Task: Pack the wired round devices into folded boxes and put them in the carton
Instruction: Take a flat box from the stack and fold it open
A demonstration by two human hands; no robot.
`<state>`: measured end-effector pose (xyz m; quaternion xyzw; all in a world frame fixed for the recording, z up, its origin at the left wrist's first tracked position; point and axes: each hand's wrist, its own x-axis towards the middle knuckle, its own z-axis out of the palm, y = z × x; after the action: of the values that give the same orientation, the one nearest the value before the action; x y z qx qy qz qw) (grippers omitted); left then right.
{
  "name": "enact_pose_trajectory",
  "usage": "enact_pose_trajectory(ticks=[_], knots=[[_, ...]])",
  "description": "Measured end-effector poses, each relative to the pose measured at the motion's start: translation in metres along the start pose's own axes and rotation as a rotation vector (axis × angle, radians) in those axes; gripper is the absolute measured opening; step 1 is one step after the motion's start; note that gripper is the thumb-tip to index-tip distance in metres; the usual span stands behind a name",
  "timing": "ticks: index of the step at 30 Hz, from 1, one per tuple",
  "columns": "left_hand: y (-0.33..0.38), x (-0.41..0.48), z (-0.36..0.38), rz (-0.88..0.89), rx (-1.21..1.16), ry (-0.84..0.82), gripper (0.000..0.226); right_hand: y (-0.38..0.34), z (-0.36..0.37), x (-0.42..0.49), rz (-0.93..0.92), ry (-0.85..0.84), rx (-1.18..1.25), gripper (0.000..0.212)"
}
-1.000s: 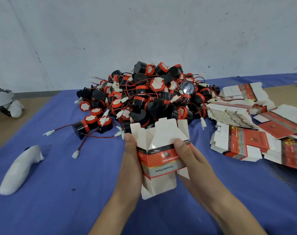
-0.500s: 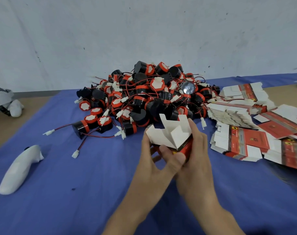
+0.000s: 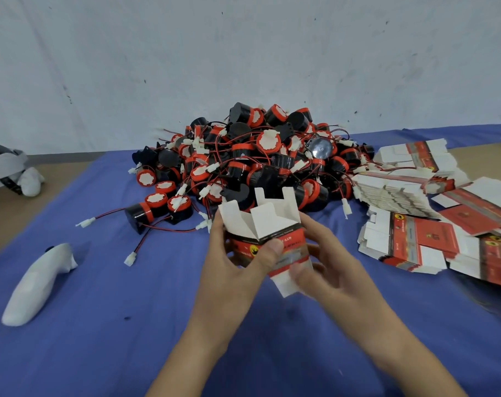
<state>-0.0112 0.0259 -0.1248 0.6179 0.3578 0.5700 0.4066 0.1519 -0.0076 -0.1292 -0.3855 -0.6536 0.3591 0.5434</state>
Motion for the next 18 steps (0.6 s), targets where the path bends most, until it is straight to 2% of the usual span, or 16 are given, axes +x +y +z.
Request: enact_pose_trajectory(ticks=[4,8,11,15,18], knots=[[0.000,0.000,0.000,-0.026,0.031,-0.082,0.065,0.002,-0.012,0.001,0.026,0.148,0.134,0.047],[0.001,-0.004,0.009,-0.055,0.005,-0.225,0.063,0.000,0.001,0.005,0.062,0.129,0.276,0.038],[0.002,-0.003,0.011,-0.065,-0.016,-0.238,0.054,0.001,0.017,0.003,0.024,0.159,0.245,0.037],[0.001,-0.003,0.010,-0.078,-0.054,-0.250,0.060,0.004,0.022,0.004,-0.001,0.185,0.207,0.044],[0.001,-0.009,0.013,-0.101,-0.086,-0.263,0.050,0.007,0.023,0.002,0.001,0.164,0.118,0.046]])
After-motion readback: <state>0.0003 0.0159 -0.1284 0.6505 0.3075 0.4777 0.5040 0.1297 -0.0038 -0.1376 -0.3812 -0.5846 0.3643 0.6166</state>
